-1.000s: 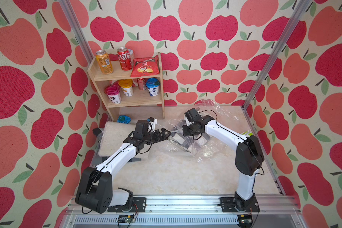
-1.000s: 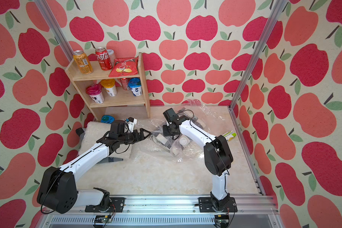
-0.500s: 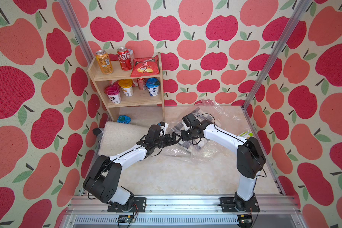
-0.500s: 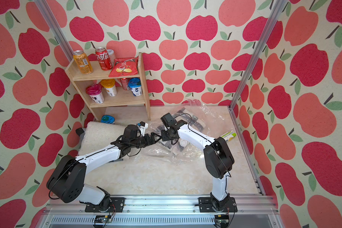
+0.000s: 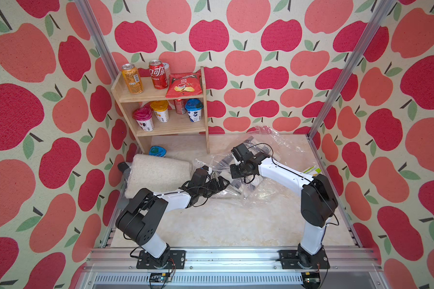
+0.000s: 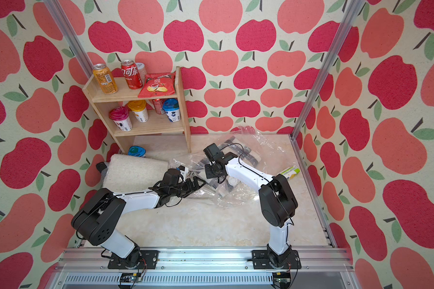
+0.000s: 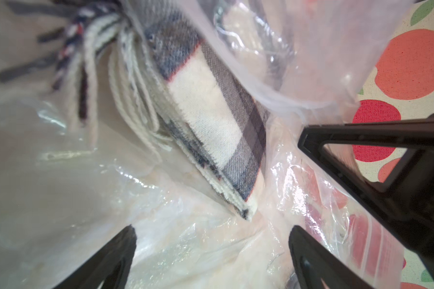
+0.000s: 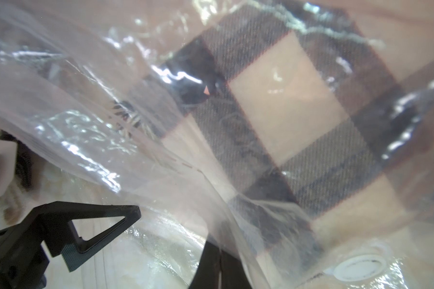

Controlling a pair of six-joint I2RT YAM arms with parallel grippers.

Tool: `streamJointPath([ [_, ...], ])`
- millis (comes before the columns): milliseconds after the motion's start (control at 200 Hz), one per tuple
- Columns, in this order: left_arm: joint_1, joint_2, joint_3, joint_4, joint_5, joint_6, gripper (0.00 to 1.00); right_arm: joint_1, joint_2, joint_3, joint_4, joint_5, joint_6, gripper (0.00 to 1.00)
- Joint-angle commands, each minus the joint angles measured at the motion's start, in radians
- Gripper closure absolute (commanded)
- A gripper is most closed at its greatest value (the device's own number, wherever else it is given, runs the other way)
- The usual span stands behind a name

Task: Take the scarf out of the vacuum bag
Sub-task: Take out the scarf from the vacuum bag.

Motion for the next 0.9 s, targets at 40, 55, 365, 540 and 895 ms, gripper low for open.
streamJointPath([
  [40,0.000,0.049,0.056,0.076,0.024,-0.032,0.02,0.001,-0.014,-0.015,-0.049,0.036,0.012,1.00],
  [55,0.000,0.054,0.063,0.074,0.026,-0.033,0.02,0.002,-0.011,-0.013,-0.052,0.038,0.012,1.00],
  [365,0.004,0.150,0.104,0.174,0.108,-0.112,0.02,0.006,0.043,0.005,-0.105,0.012,0.017,1.00],
  [540,0.004,0.160,0.124,0.148,0.106,-0.112,0.02,0.008,0.060,0.009,-0.107,0.006,0.019,1.00],
  [895,0.008,0.241,0.207,0.091,0.155,-0.132,0.02,0.008,0.054,0.007,-0.105,0.017,0.025,1.00],
])
